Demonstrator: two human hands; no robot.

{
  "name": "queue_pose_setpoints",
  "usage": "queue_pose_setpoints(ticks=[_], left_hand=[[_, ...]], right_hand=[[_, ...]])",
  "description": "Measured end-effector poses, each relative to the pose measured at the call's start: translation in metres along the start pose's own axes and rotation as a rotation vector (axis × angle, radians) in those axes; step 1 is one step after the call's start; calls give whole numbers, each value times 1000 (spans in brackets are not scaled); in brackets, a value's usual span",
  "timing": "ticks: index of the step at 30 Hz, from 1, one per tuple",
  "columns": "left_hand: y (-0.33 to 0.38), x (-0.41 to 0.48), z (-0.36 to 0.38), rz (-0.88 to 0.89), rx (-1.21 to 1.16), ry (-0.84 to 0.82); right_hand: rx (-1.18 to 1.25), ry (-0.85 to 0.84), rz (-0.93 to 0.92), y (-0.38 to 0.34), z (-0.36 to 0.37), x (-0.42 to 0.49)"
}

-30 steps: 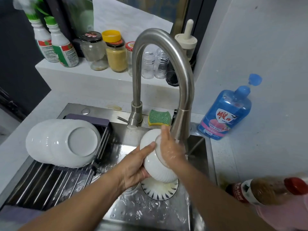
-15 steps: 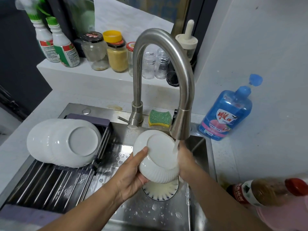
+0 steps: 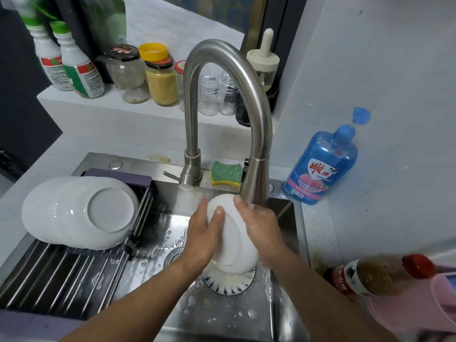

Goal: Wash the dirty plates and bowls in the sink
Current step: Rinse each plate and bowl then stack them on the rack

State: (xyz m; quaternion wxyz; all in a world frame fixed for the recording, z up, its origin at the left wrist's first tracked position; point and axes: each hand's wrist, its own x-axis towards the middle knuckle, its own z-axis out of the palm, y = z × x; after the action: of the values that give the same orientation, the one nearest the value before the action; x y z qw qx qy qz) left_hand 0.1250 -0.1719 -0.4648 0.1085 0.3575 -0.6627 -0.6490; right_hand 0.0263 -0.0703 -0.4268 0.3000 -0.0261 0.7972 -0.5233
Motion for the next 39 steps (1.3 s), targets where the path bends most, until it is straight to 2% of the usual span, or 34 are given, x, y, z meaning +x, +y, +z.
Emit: queue_pose_setpoints(ticks=[2, 4, 7, 9, 11, 13, 17, 20, 23, 27, 33, 34, 37, 39], left_hand=[[4, 8, 9, 135, 171, -18], [9, 17, 16, 214, 260, -18], [18, 31, 22, 178, 285, 24], [22, 36, 19, 48, 189, 47], [18, 32, 13, -180, 16, 102], [9, 23, 7, -366, -183, 77], [-9, 8, -11, -450, -540, -138], [-7, 5, -33, -411, -675, -304], [1, 16, -55, -337, -602, -469], [27, 24, -67, -368, -379, -625], [36, 11, -58, -360, -250, -597], [35, 7, -52, -348, -253, -568], [29, -9, -34, -334, -272, -466], [23, -16, -30, -326, -332, -418]], right_hand=[[-75, 11, -74, 0, 0, -8], [-47, 35, -83, 2, 0, -10], [-1, 55, -75, 5, -1, -12], [50, 84, -27, 3, -7, -12], [124, 96, 44, 4, -14, -8], [208, 99, 115, 4, -20, -3], [281, 27, 180, 5, -29, 5], [231, -69, 189, 7, -33, 12], [132, -162, 169, 0, -36, 16], [-31, -224, 44, -16, -35, 20], [-394, -138, -132, -35, -27, 18], [-382, -120, -128, -34, -22, 14], [-255, -13, 53, -33, 3, -3], [-220, 75, 74, -34, 14, -4]])
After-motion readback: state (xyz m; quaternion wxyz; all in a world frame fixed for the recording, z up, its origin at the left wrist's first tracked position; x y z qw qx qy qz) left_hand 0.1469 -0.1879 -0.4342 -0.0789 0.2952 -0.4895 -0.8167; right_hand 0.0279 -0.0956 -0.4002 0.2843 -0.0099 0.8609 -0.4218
